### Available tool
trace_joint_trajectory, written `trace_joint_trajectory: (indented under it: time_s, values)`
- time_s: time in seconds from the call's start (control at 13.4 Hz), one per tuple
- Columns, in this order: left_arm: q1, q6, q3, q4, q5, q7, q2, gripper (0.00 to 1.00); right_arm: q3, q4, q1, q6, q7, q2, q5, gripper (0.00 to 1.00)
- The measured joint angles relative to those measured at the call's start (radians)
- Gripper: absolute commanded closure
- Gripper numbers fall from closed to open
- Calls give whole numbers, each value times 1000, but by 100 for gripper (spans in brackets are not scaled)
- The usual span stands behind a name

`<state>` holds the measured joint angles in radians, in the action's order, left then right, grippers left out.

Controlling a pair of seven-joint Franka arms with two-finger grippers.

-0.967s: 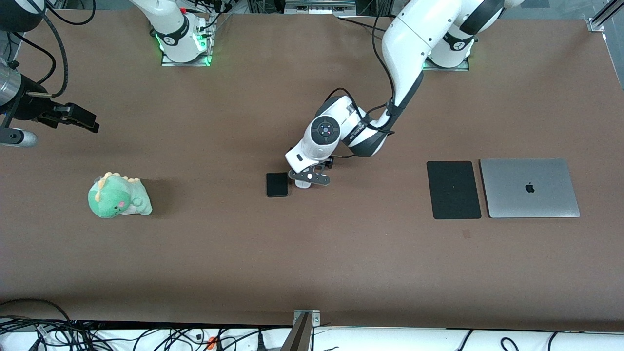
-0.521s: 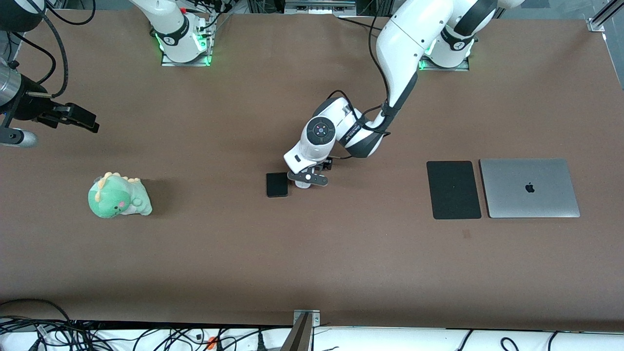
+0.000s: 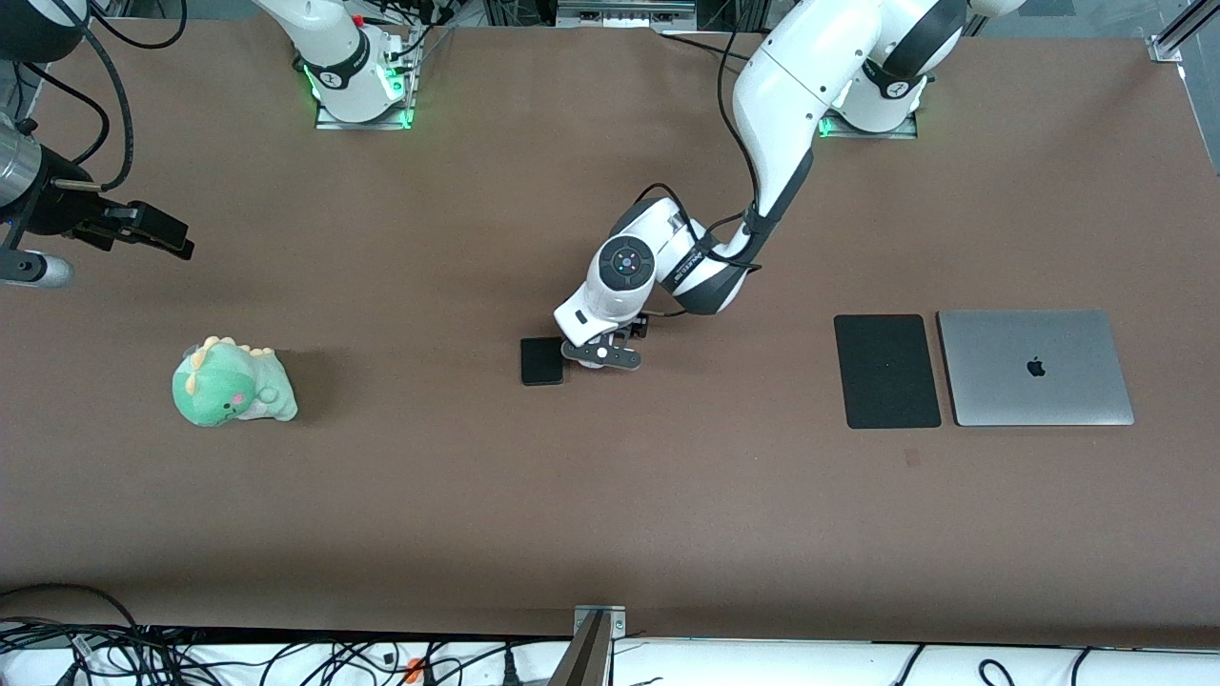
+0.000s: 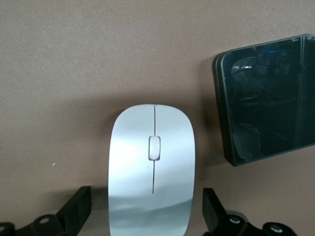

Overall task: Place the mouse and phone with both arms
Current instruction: 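Reach the left gripper to the white mouse and grasp it, then carry the mouse onto the black pad while the right gripper reaches the phone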

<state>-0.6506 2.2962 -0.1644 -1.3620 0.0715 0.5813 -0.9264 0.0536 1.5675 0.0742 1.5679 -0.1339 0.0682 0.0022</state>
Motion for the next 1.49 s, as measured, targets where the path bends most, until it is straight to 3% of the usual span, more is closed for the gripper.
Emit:
trace_joint_trajectory:
  time_s: [0.3, 0.37, 0.82, 1.04, 1.49]
  values:
    - [-2, -2, 5, 7, 0, 6, 0, 50, 0, 0, 0, 0, 0, 0, 0, 0]
    - [-2, -2, 5, 7, 0, 8, 0, 54, 0, 0, 0, 0, 0, 0, 0, 0]
    - [-2, -1, 11, 11, 0, 24, 0, 55, 0, 0, 0, 0, 0, 0, 0, 0]
    - [13, -9, 58, 29, 0, 27, 13, 54, 0, 0, 0, 0, 0, 0, 0, 0]
    - [202, -207, 88, 32, -64, -26, 105, 53, 0, 0, 0, 0, 0, 0, 0, 0]
